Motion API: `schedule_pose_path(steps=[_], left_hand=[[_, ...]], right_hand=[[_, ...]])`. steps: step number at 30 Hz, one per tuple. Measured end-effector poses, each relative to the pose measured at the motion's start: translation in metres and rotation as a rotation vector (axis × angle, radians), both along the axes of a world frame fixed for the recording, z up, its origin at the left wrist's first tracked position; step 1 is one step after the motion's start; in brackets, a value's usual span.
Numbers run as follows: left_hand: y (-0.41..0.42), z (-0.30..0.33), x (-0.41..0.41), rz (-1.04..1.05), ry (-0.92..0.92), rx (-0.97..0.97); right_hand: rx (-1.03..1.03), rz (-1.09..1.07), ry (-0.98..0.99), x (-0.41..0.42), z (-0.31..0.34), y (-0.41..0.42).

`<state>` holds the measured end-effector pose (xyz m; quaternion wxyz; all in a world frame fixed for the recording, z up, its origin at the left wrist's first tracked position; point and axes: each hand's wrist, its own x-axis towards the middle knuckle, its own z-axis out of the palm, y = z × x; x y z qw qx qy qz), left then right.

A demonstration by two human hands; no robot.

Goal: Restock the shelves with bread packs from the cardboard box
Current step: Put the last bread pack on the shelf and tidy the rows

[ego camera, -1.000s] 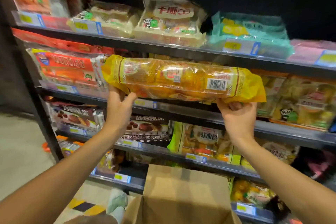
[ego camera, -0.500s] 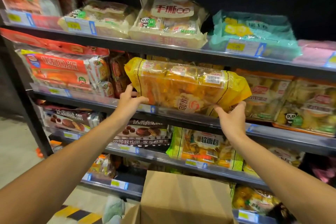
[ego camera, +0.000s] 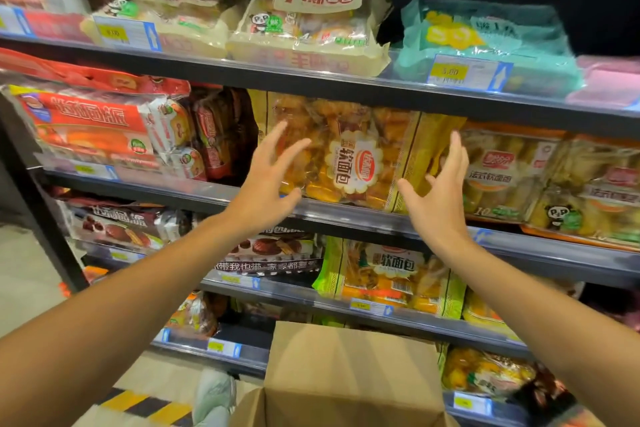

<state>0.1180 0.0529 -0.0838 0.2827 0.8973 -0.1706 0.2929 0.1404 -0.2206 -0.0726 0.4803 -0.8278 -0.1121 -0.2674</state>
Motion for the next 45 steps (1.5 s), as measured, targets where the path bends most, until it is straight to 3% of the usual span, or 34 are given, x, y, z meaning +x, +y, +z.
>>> schedule_pose_path(steps=[2, 6, 8, 12, 16, 20, 27, 35, 42, 45], left_hand=[[-0.002, -0.002, 0.008, 0.064, 0.02, 0.235], [-0.01, 0.001, 0.019, 0.27, 0.187, 0.498], [-0.012, 0.002, 0.025, 0.315, 0.211, 0.569], [-0.008, 0.0, 0.033, 0.344, 0.208, 0.631], [0.005, 0.002, 0.038, 0.375, 0.112, 0.682], [0.005, 0.013, 0.044, 0.415, 0.007, 0.656], [0.0, 0.028, 0.076, 0.402, 0.225, 0.64], [0.003, 0.012, 0.101, 0.428, 0.244, 0.67], [0.008, 0.016, 0.084, 0.424, 0.062, 0.745], [0.012, 0.015, 0.088, 0.382, 0.104, 0.722]], right_hand=[[-0.23, 0.02, -0.081, -0.005, -0.004, -0.006], [-0.603, -0.104, -0.235, 0.004, -0.007, -0.019], [-0.759, -0.113, -0.302, 0.013, -0.006, -0.021], [-1.021, -0.179, -0.255, 0.03, -0.001, -0.015], [-1.054, -0.128, -0.027, 0.047, 0.022, -0.006], [-1.088, -0.145, 0.009, 0.049, 0.026, 0.003], [-1.129, -0.13, 0.008, 0.058, 0.018, 0.002], [-1.166, -0.182, 0.138, 0.077, 0.011, 0.007], [-1.171, -0.244, -0.052, 0.057, 0.018, 0.013], [-1.152, -0.223, -0.038, 0.057, 0.021, 0.018]])
